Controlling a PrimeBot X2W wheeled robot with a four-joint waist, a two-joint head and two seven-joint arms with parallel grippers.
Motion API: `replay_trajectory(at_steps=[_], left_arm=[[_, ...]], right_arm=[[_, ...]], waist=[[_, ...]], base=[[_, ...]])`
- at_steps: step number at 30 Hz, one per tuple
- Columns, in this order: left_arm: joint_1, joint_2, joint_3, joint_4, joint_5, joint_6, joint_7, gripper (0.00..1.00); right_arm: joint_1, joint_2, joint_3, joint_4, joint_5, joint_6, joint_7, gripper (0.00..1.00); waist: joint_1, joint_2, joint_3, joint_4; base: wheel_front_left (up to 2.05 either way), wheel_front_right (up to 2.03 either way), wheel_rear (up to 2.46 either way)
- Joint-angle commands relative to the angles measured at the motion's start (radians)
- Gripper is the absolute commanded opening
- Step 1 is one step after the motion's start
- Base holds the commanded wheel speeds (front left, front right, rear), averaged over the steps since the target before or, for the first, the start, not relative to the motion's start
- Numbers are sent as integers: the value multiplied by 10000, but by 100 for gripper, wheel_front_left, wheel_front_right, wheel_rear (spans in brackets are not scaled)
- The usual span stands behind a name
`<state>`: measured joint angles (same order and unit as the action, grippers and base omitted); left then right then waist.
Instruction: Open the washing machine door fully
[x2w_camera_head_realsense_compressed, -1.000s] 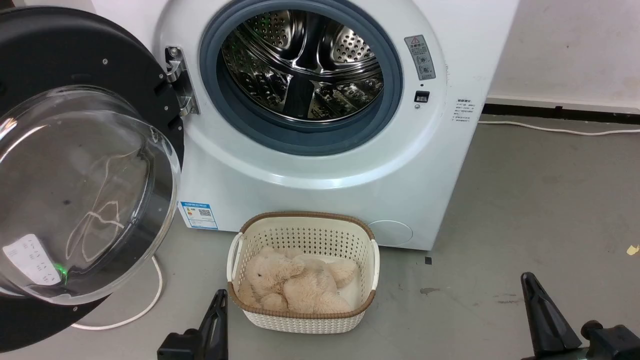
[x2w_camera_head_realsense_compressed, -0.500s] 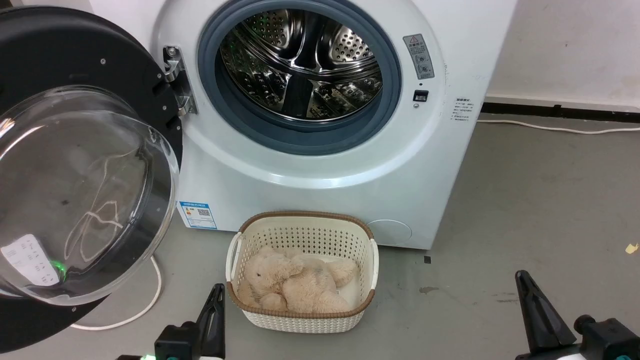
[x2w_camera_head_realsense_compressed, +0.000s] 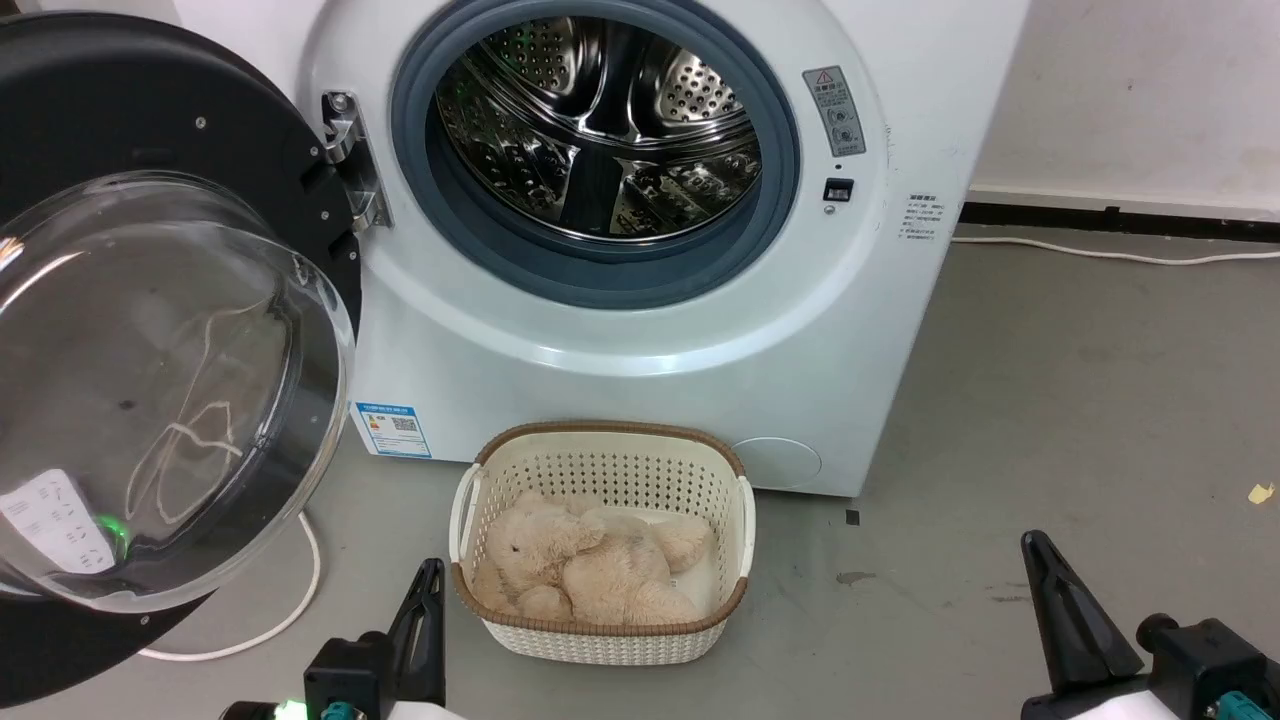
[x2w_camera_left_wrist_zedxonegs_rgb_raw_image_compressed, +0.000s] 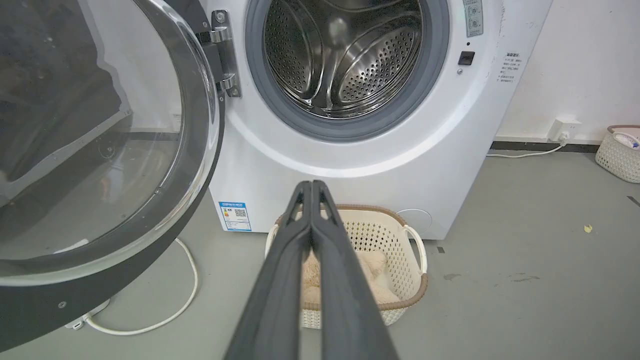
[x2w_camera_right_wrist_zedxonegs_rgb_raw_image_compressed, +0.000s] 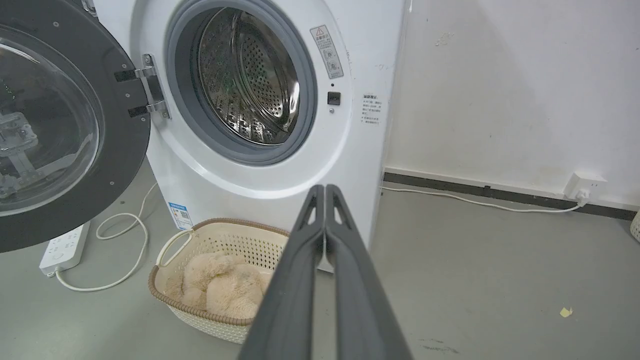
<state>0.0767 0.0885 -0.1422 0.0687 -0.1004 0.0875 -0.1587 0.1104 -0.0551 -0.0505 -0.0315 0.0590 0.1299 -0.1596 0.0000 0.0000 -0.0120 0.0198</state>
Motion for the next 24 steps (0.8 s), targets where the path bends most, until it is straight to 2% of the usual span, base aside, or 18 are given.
replay_trajectory(at_steps=[1,24], left_arm=[[-182,-17,87,-66,86,-42,53,0],[-423,-167,636,-321,464,-385,684,0]], right_arm=[[-167,19,31,50,-103,3,48,0],[-552,32,226,159,-303,5,685,0]], waist=[[0,0,2,-4],[0,0,51,-84]], base=[[0,0,0],[0,0,0]])
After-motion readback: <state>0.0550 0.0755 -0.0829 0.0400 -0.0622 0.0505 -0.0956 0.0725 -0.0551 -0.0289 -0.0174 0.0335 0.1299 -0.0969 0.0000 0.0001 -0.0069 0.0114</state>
